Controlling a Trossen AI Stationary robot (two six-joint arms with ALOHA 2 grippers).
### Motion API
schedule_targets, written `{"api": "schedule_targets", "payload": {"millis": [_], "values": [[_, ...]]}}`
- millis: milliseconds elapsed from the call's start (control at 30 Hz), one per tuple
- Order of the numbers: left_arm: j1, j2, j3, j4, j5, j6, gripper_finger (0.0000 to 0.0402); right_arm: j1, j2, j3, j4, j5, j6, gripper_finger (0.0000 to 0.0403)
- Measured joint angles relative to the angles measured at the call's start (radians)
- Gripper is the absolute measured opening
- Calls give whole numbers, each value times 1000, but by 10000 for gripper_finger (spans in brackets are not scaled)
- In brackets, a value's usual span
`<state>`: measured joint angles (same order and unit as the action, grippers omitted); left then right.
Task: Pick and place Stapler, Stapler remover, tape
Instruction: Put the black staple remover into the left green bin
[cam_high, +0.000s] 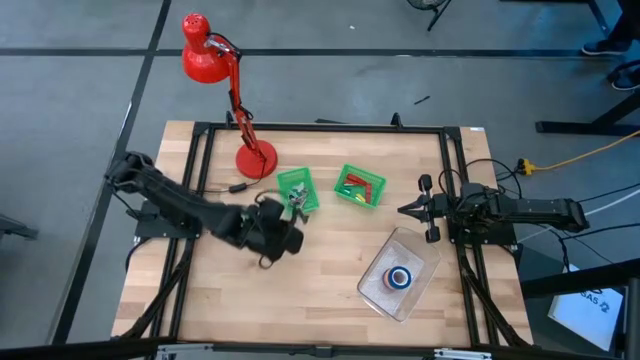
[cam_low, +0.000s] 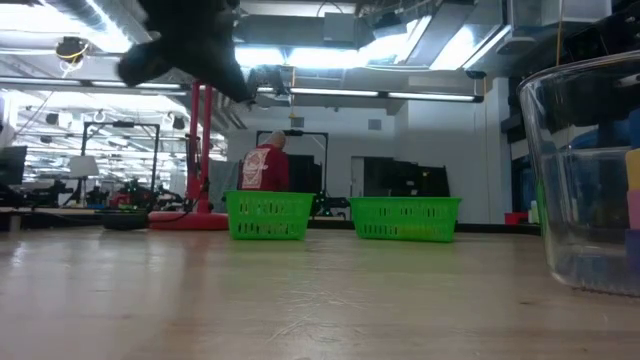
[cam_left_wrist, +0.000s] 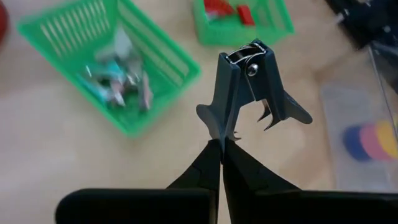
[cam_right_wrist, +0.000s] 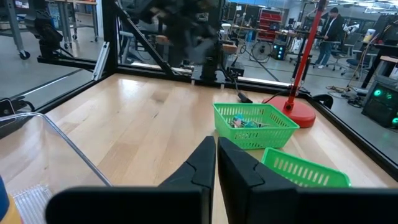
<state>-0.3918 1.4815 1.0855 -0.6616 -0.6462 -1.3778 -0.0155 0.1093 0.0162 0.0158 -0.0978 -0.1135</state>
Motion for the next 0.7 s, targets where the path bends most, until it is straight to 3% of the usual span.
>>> {"api": "schedule_targets", "payload": {"millis": [167, 333, 500, 700], "values": [[148, -15, 0, 5, 58, 173, 3, 0, 0, 0, 0, 0, 0, 21], [311, -9, 0, -2, 218, 348, 3, 0, 0, 0, 0, 0, 0, 21], [444, 0, 0, -85, 371, 415, 3, 0, 0, 0, 0, 0, 0, 21], [542, 4, -2, -131, 384, 461, 4, 0, 0, 0, 0, 0, 0, 21]]}}
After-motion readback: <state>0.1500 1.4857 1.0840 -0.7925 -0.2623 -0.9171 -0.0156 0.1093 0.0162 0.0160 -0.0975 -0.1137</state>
